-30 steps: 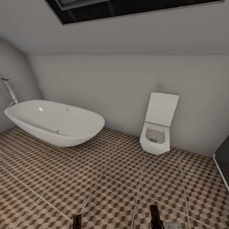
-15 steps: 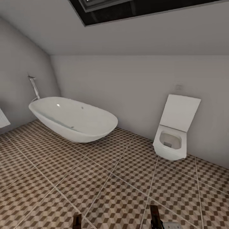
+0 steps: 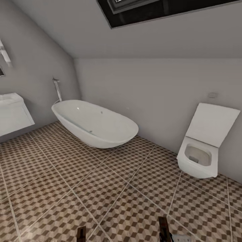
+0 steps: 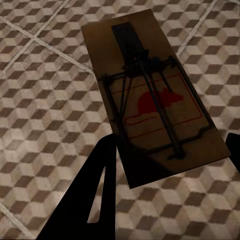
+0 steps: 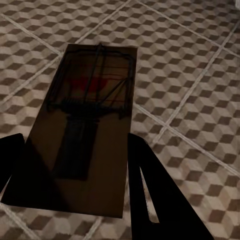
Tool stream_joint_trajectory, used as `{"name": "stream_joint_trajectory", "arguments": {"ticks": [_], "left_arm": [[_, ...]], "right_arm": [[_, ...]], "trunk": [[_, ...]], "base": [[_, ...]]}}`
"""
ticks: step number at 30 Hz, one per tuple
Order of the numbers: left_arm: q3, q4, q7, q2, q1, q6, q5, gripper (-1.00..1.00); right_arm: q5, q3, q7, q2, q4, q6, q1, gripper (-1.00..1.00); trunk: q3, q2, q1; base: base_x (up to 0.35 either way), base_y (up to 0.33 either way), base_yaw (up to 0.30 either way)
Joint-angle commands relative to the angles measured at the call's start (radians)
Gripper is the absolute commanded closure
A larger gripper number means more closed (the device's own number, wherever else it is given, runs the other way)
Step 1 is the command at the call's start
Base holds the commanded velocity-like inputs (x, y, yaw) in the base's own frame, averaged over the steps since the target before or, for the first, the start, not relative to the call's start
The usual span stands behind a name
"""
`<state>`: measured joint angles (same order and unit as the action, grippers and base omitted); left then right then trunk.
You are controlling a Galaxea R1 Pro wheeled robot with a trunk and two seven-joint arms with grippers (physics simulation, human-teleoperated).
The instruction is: Take the four mousetraps from the cabinet in the bathroom and place them on the bathroom floor. Make sure all four end up on the same floor surface, and ensure that at least two of them are either under or directly next to the same bathroom sink.
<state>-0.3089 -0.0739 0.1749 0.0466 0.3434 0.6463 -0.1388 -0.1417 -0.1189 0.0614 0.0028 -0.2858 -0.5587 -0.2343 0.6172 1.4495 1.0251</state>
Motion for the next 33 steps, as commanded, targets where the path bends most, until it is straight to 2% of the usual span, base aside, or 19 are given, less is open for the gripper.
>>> {"name": "stream_joint_trajectory", "arguments": {"ticks": [1,23,33], "left_arm": [[-0.009,-0.004,0.003,0.001,0.002,0.006,-0.007,1.00],[-0.009,-0.004,0.003,0.001,0.002,0.006,-0.007,1.00],[-0.009,-0.004,0.003,0.001,0.002,0.006,-0.007,1.00]], "right_arm": [[-0.007,-0.004,0.001,0.000,0.001,-0.003,0.000,1.00],[-0.007,-0.004,0.001,0.000,0.001,-0.004,0.000,1.00],[-0.007,-0.004,0.001,0.000,0.001,-0.003,0.000,1.00]], "trunk": [[0.001,0.001,0.000],[0.001,0.001,0.000],[0.001,0.001,0.000]], "base": [[0.000,0.000,0.286],[0.002,-0.002,0.286],[0.171,-0.129,0.286]]}}
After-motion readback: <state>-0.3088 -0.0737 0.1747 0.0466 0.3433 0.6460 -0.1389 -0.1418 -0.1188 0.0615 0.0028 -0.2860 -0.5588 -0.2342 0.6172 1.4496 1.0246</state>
